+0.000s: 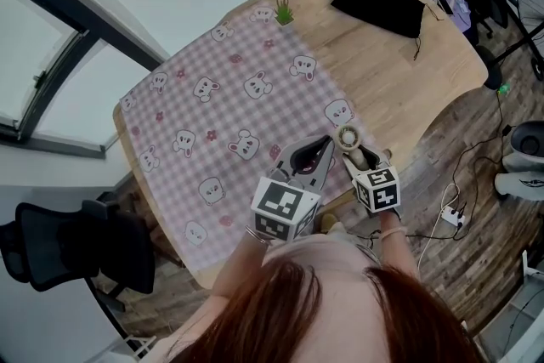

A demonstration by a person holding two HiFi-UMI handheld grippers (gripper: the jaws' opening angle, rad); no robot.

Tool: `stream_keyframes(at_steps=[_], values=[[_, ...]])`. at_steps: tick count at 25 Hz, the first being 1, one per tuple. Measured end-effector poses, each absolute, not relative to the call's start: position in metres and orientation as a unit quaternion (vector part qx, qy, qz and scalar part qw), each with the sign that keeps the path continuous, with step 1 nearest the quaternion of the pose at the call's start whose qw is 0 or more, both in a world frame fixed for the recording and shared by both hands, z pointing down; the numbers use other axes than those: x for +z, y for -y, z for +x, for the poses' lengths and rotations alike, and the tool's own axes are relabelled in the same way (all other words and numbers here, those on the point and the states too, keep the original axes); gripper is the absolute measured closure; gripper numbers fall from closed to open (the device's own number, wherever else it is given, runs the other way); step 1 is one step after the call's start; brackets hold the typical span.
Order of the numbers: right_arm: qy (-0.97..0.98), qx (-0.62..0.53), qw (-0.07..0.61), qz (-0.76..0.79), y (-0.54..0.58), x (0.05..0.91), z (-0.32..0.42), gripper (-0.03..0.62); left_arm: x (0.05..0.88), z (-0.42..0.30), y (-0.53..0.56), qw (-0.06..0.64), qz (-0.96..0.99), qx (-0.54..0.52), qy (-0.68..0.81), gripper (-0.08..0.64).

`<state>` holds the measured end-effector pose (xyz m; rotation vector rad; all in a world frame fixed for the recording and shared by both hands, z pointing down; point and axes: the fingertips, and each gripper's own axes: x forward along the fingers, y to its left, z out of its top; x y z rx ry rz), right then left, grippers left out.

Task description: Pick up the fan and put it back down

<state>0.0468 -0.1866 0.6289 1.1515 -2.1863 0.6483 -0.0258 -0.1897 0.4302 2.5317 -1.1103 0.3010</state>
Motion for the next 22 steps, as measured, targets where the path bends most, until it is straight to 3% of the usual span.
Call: stream_keyframes(at_steps=[22], values=[[0.808,0.263,0.341,0.402,0.182,0.665,0.043,0.400,0.441,-0.035,0.195,0.193,0.891,0.116,0.395,0.545]])
